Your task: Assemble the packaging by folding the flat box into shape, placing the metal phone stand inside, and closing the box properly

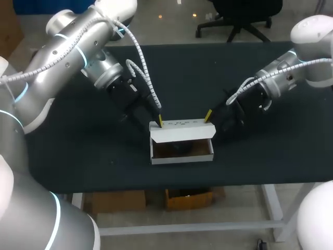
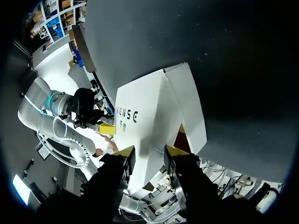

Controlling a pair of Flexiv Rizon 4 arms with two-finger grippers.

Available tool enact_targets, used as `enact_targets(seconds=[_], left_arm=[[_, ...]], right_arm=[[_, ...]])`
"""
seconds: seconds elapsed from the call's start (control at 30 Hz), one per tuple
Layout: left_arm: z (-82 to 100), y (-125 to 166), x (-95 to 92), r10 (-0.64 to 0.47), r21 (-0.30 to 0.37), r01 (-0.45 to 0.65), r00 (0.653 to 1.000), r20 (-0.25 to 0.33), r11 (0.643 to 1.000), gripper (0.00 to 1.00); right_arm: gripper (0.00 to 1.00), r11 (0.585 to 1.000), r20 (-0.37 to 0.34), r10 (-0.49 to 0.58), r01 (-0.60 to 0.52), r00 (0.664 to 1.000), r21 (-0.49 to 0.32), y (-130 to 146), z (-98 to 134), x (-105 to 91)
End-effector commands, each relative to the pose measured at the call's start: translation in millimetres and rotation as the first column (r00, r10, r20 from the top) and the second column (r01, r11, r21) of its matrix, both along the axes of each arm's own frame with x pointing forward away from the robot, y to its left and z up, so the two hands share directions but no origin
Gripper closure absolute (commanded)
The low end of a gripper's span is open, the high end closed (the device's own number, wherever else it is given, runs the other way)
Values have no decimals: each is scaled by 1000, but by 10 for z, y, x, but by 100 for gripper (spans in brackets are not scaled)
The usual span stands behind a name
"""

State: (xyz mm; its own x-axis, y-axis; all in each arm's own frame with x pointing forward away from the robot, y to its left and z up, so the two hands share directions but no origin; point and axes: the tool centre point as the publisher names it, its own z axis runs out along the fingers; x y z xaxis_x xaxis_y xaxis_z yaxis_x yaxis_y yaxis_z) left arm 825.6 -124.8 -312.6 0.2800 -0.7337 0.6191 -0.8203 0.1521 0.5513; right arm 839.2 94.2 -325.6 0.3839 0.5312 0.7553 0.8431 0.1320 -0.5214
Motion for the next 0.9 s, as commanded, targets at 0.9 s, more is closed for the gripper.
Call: enact_targets(seconds=[0.9], left_arm=[[49,-74,200,-32,-28,30,997,-71,999,52]], right_arm=[[63,1000,-13,4,-4,1000,29,42,12,44]])
